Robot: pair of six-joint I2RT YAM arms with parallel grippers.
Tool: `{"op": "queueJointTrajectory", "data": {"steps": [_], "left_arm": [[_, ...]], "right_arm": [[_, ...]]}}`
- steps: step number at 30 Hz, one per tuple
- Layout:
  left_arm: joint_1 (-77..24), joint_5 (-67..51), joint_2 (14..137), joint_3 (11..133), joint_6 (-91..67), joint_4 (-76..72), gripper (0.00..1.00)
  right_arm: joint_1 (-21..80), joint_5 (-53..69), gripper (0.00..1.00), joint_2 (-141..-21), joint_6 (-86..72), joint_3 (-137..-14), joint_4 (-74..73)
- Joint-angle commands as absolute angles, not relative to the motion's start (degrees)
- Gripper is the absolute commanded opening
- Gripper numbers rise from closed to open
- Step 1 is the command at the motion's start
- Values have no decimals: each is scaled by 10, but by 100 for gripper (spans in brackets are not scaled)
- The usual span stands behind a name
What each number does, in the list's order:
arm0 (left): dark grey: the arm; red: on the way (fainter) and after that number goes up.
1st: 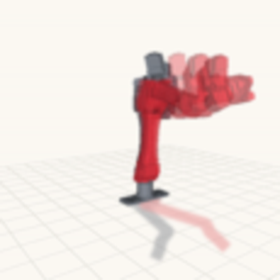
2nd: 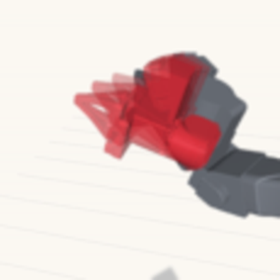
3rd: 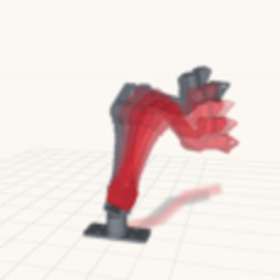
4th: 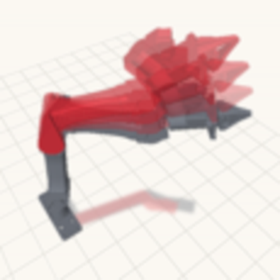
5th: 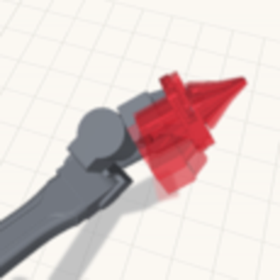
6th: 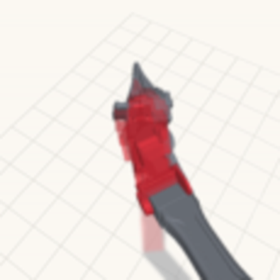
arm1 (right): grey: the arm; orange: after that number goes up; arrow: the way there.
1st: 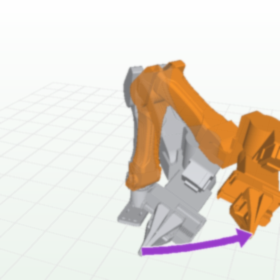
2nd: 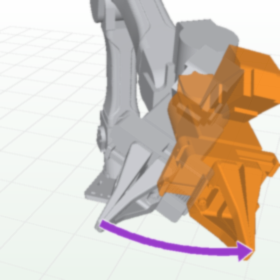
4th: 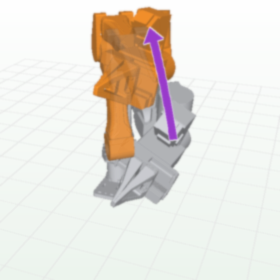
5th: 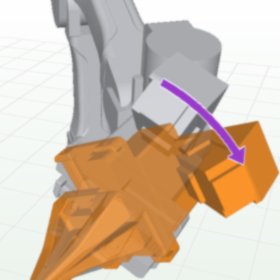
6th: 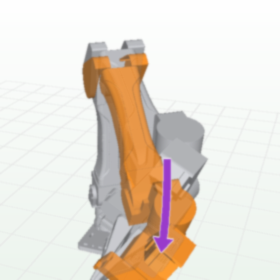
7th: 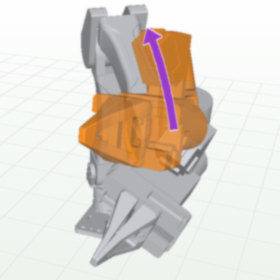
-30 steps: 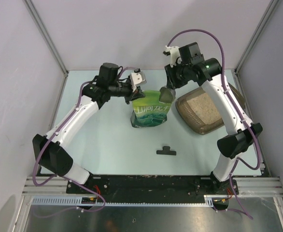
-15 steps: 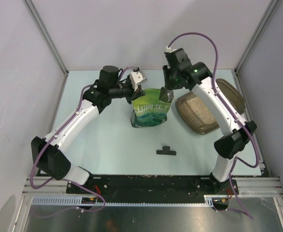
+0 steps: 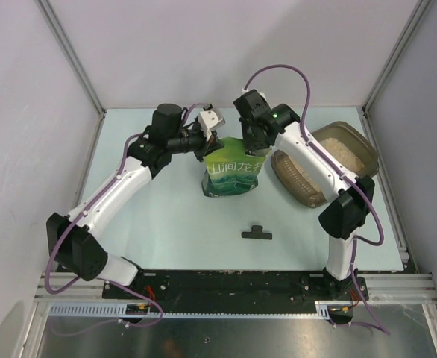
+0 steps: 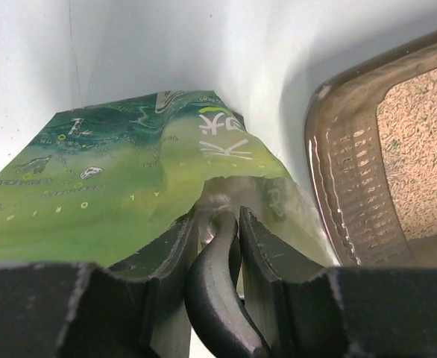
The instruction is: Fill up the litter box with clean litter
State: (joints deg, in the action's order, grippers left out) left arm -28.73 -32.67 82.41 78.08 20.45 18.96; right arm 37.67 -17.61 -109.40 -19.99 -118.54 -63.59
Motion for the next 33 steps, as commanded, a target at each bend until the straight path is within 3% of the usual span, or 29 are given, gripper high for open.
{"op": "queueJointTrajectory", "data": {"steps": [1, 8, 17, 24, 29, 33], "left_arm": [[-291, -338, 778, 794, 171, 99, 0], [-291, -338, 773, 784, 160, 93, 0], [-291, -342, 757, 744, 162, 92, 0], [-291, -336, 761, 742, 170, 93, 0], [-291, -344, 764, 746, 170, 92, 0], [-291, -341, 766, 751, 177, 92, 0]], "right_arm": [[374, -187, 0, -1094, -230, -1151, -631], [364, -125, 0, -1045, -286, -977, -504], [328, -34, 0, -984, -319, -840, -391], [263, 32, 0, -961, -330, -838, -373], [299, -19, 0, -991, -324, -834, -363], [311, 65, 0, -1021, -342, -836, -333]]}}
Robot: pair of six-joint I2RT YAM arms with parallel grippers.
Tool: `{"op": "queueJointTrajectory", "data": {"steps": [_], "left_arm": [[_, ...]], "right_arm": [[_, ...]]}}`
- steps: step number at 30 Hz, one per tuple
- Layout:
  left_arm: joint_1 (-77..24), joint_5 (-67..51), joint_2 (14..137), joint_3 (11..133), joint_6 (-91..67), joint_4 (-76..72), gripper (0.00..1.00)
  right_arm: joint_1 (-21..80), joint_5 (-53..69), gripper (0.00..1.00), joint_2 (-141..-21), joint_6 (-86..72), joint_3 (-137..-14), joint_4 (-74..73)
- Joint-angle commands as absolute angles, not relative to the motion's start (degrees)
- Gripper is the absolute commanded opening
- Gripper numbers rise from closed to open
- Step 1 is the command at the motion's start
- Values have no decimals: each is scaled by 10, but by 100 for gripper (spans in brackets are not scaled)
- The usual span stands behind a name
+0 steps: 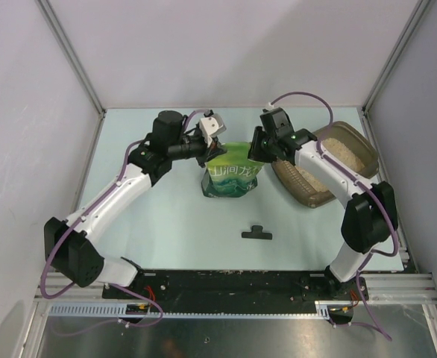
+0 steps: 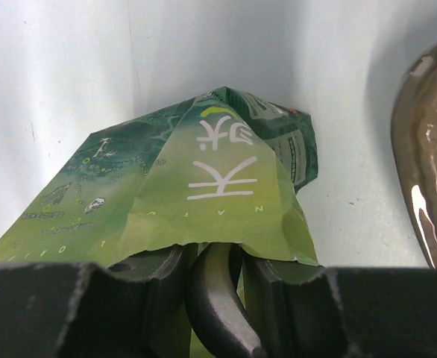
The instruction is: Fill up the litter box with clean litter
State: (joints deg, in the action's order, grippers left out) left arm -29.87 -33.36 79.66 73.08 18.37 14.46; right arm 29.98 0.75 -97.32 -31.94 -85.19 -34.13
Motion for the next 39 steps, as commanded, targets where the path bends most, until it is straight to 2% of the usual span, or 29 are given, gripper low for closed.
{"op": "queueJointTrajectory", "data": {"steps": [1, 11, 22, 29, 33, 39], "left_arm": [[-291, -338, 765, 750, 178, 93, 0], [-291, -328, 755, 736, 201, 94, 0], [-291, -282, 738, 751, 296, 105, 0], [-292, -286, 754, 789, 335, 105, 0], [-296, -295, 768, 816, 351, 105, 0], [-300, -302, 773, 831, 381, 105, 0]], "right_arm": [[307, 82, 0, -1023, -342, -836, -325], [163, 387, 0, -1008, -410, -852, -190], [43, 590, 0, -980, -403, -821, -180], [-19, 621, 0, -964, -411, -805, -213], [-32, 640, 0, -940, -465, -781, -178], [-37, 644, 0, -924, -432, -765, -197]]}}
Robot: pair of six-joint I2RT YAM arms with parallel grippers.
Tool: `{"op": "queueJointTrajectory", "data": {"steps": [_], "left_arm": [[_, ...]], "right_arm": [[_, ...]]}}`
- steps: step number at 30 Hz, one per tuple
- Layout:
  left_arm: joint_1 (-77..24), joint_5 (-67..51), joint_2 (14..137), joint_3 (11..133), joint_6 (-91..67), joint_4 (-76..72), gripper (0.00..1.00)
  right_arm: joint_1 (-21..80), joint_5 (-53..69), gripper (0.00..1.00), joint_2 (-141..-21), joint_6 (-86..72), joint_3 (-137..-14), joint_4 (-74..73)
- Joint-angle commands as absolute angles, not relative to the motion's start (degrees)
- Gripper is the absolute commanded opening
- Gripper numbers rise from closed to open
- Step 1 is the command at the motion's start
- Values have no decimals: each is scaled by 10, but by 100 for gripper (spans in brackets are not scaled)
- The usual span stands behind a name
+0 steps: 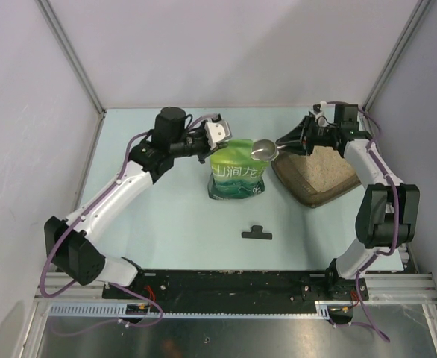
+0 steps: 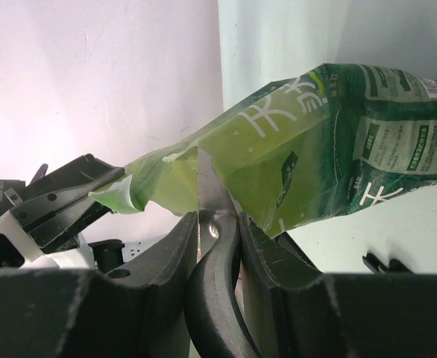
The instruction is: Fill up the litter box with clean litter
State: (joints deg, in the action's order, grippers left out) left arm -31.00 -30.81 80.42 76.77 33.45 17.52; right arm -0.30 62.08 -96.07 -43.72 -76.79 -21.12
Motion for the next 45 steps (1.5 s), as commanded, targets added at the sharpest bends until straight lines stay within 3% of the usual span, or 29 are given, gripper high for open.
{"op": "queueJointTrajectory", "data": {"steps": [1, 8, 14, 31, 45], "left_arm": [[-301, -302, 772, 828, 384, 105, 0], [-313, -294, 765, 813, 391, 104, 0], [-322, -297, 764, 809, 393, 105, 0], [-333, -279, 773, 820, 394, 105, 0], [-334, -266, 777, 821, 397, 105, 0]], "right_arm": [[-40, 644, 0, -922, -425, -762, -197], [-31, 541, 0, -868, -294, -829, -308], [-29, 553, 0, -848, -341, -795, -291], [-98, 701, 0, -919, -329, -764, -307], [-119, 790, 0, -955, -348, -739, -227]]}}
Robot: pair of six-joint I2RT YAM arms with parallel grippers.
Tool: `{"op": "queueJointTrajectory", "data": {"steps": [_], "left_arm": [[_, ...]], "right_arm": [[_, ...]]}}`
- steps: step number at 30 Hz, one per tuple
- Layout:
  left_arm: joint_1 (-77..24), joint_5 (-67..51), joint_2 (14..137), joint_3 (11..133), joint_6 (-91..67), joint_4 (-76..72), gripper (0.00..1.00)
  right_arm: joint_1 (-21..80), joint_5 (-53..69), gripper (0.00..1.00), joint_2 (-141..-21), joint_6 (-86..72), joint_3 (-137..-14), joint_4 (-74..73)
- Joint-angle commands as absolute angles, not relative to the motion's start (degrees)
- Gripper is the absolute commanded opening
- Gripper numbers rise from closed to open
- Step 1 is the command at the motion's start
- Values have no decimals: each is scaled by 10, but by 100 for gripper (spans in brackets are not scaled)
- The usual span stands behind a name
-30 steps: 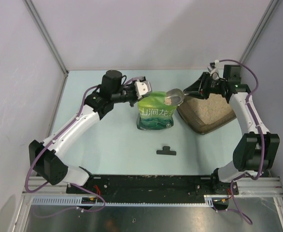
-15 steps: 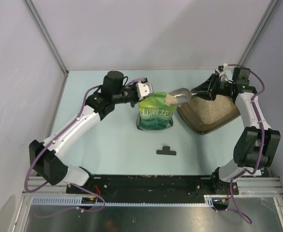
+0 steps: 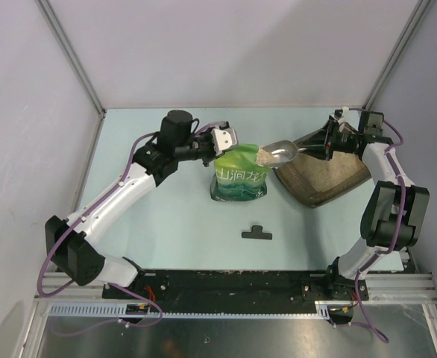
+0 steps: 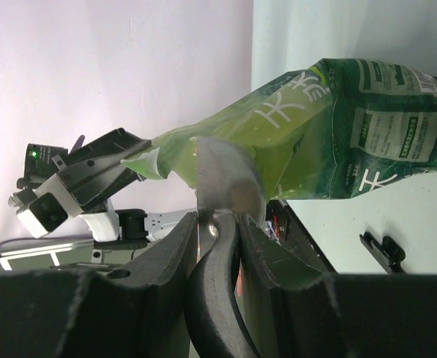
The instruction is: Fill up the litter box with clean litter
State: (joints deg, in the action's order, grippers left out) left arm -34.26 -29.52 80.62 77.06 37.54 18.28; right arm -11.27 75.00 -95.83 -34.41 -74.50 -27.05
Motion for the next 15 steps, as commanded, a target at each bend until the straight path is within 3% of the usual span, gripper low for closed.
{"op": "queueJointTrajectory", "data": {"steps": [1, 15], "left_arm": [[-335, -266, 779, 820, 397, 103, 0], [-336, -265, 781, 818, 399, 105, 0]], "right_arm": [[-120, 795, 0, -952, -361, -739, -221], [-146, 822, 0, -964, -344, -739, -235]]}}
